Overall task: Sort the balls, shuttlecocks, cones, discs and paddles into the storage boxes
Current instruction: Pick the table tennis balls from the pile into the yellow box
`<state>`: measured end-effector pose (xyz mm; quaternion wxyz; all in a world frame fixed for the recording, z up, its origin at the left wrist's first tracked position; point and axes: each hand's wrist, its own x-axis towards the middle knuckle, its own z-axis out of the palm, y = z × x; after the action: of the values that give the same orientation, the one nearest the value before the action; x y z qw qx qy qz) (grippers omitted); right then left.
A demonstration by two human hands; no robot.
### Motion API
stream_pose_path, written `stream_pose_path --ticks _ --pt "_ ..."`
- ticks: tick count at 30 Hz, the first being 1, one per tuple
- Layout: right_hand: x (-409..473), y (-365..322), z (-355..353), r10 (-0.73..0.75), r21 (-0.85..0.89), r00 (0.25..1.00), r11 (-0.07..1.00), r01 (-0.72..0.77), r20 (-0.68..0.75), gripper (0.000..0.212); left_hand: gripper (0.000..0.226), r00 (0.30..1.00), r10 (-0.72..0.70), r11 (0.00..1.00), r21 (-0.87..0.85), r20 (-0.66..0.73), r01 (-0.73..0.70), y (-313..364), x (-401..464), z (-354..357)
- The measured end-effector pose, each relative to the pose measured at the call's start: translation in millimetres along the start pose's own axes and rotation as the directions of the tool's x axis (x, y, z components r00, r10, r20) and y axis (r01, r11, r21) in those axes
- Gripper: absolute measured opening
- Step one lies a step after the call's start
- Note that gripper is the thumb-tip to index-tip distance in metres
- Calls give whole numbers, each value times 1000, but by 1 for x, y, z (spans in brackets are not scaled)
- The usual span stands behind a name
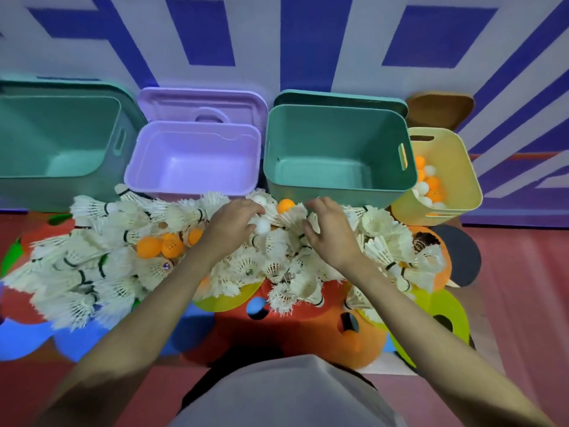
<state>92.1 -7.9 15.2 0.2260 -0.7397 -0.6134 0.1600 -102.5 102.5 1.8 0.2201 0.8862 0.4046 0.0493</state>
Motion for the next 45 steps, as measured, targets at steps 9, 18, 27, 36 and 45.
stream_pose_path --ticks 9,18,27,36,45 --pt "29 -27 32 171 -90 985 981 -173 -33 32 39 955 245 952 145 168 -270 -7 21 1" --pt "51 -41 48 214 -393 974 892 -224 -69 26 33 944 283 943 133 170 -306 -15 25 6" --pt "64 -37 57 291 -430 957 862 -269 -16 32 34 976 188 960 -188 -110 -207 -31 9 -21" --pt "62 -32 68 346 -229 932 904 -361 -104 30 32 975 57 969 -222 -216 -106 -33 -16 -20" --pt "24 -9 39 0 150 990 988 22 -142 31 33 935 -73 967 -256 -346 -19 -5 -16 -30"
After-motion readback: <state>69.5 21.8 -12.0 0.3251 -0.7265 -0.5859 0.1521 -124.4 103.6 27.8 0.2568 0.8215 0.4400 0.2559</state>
